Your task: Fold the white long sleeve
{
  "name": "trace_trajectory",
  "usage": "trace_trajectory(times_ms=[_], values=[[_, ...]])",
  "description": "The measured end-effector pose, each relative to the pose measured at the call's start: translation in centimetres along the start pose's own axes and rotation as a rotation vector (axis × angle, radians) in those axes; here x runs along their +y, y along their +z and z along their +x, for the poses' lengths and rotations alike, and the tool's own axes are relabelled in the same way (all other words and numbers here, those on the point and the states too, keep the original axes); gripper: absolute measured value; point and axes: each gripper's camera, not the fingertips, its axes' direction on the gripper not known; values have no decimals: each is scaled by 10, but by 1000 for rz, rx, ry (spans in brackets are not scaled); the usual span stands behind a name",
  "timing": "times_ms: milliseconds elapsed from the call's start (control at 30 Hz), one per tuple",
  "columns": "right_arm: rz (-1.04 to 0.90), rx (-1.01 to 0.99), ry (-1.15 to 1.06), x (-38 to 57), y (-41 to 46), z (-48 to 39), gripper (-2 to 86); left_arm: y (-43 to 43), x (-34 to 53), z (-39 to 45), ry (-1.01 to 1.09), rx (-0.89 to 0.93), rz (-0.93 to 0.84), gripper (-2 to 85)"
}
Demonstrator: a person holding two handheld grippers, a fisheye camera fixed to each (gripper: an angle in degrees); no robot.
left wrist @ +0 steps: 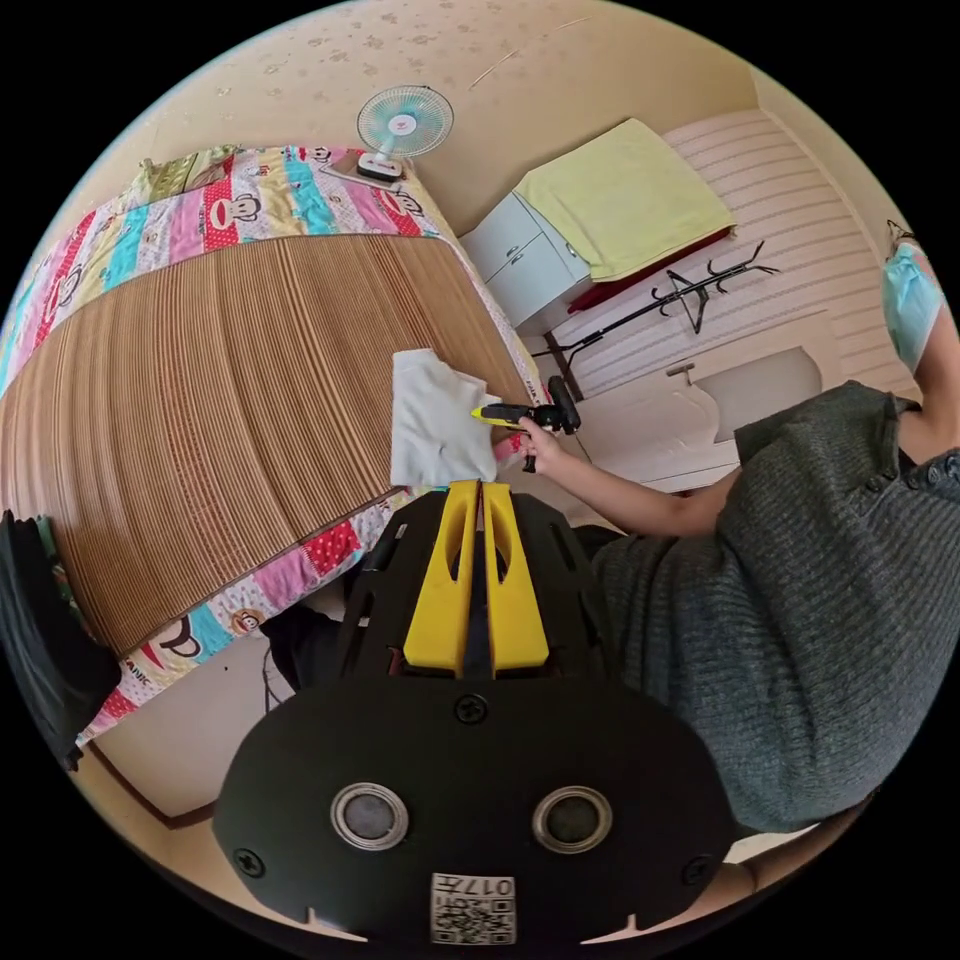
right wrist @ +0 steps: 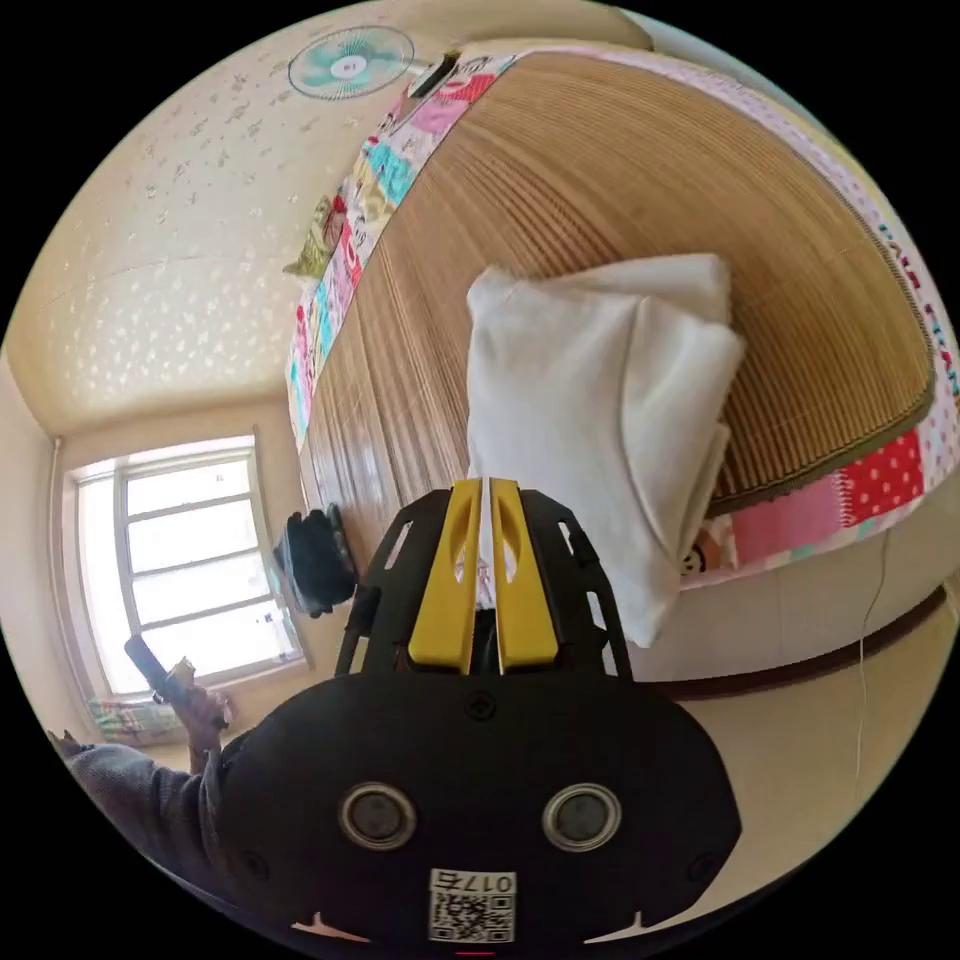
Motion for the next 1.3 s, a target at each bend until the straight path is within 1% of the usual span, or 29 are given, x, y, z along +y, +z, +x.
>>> trace_trajectory(times_ms=[67,133,200,267,300,333,367,400,433,467,500,533,567,600,667,700,767,800,833,900,967,1033,1067,1100,1133,1200,1233,1300], values=[[125,168,68,-28,-27,12,88,10,2,-5,1,95,24,-5],[101,276,61,-59,-19,25,130,23,3,-11,-7,162,48,2],[23,287,40,-89,8,44,144,37,-1,-15,-21,188,70,37],[-151,198,34,-116,66,73,134,47,-5,-18,-49,164,70,48],[-205,167,43,-119,81,80,125,53,-9,-20,-72,142,65,50],[-255,105,77,-120,101,89,95,56,-11,-20,-78,139,63,51],[-174,59,84,-113,99,85,55,61,-17,-23,-84,143,57,52],[-127,32,70,-108,95,79,52,66,-26,-28,-94,138,43,53],[-73,-73,20,-96,90,65,44,69,-30,-31,-106,118,34,54],[-60,-226,-25,-83,92,51,41,76,-41,-40,-157,47,6,93],[-68,-314,-46,-76,95,44,40,86,-55,-51,-205,-18,-32,133],[-104,-475,-93,-61,106,29,39,93,-64,-56,-207,-27,-51,152],[-152,-586,-134,-43,119,14,38,109,-81,-69,-207,-10,-86,176],[-176,-616,-153,-35,126,6,37,130,-100,-88,-229,20,-126,183],[-283,-630,-208,-3,159,-23,36,168,-126,-120,-288,56,-208,205],[-305,-628,-219,4,167,-30,36,190,-143,-137,-304,30,-247,220],[-365,-680,-243,26,199,-51,35,214,-165,-155,-303,-53,-254,229],[-378,-699,-249,29,207,-56,35,228,-179,-168,-304,-39,-263,230],[-403,-716,-274,37,223,-69,34,235,-185,-175,-313,-5,-272,231],[-474,-656,-373,50,251,-97,33,242,-197,-210,-417,179,-214,238],[-559,-493,-511,75,291,-139,31,240,-195,-240,-516,211,-209,232],[-553,-396,-587,95,315,-162,29,253,-182,-275,-591,174,-346,223],[-553,-357,-616,106,332,-173,28,259,-161,-300,-654,176,-412,186],[-549,-343,-624,110,340,-177,28,259,-133,-322,-710,273,-414,164],[-544,-328,-633,117,355,-184,27,257,-119,-332,-738,334,-402,160],[-552,-329,-655,126,377,-199,26,231,-63,-361,-801,540,-301,140],[-555,-326,-678,133,390,-211,26,221,-51,-366,-803,576,-271,131],[-561,-306,-733,143,406,-234,26,179,-14,-372,-757,725,-137,94]])
